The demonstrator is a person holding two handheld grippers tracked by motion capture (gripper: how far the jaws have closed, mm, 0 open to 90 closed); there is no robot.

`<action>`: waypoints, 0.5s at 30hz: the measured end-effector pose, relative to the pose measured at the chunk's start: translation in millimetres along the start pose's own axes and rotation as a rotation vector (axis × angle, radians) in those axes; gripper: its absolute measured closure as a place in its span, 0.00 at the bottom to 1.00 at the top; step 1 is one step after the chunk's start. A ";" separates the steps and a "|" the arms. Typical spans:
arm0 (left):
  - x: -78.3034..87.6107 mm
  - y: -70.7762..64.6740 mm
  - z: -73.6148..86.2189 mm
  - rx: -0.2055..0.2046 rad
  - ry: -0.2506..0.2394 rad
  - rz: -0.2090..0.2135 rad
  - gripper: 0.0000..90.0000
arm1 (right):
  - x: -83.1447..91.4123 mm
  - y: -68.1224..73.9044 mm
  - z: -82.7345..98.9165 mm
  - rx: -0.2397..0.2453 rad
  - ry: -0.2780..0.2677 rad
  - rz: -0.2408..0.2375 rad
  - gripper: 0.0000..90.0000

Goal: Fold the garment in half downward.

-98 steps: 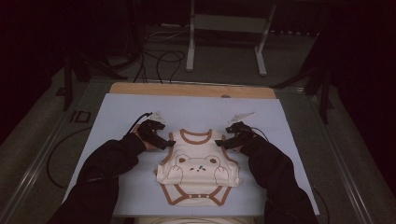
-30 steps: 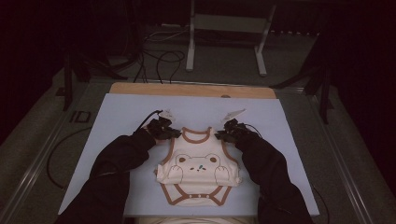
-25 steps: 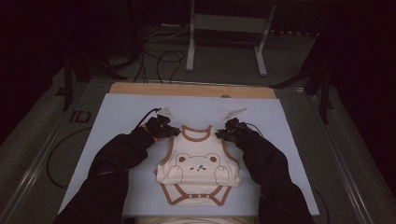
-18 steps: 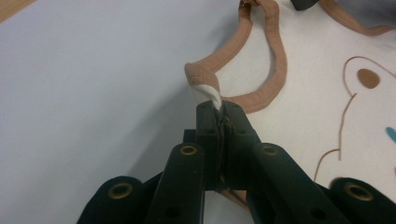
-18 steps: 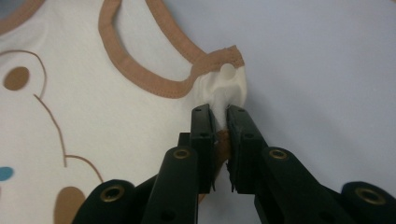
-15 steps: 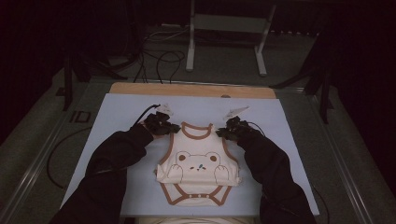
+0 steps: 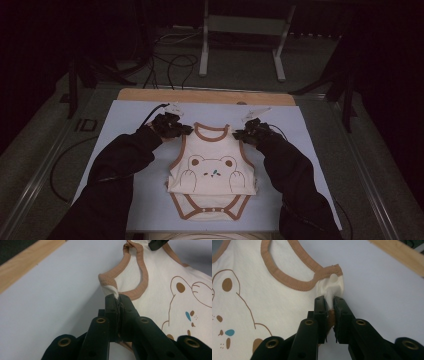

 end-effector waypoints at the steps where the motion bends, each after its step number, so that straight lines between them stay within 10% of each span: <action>1: 1.8 0.4 -2.0 -0.003 -0.004 0.002 0.97 | 1.1 -0.3 -2.0 0.003 -0.003 0.000 0.92; 15: 28.0 5.8 -34.8 -0.038 -0.045 -0.046 0.97 | 19.4 -15.1 -40.1 0.036 -0.052 0.043 0.92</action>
Point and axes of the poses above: each handheld gripper's, and its own axes: x roughly backward along the jaws, z roughly out of its underside, y roughly to its left, the point moved 8 cm from there along -x, roughly forward along the jaws, and after that the axes turned 8 degrees about z, right-handed, at the moved point
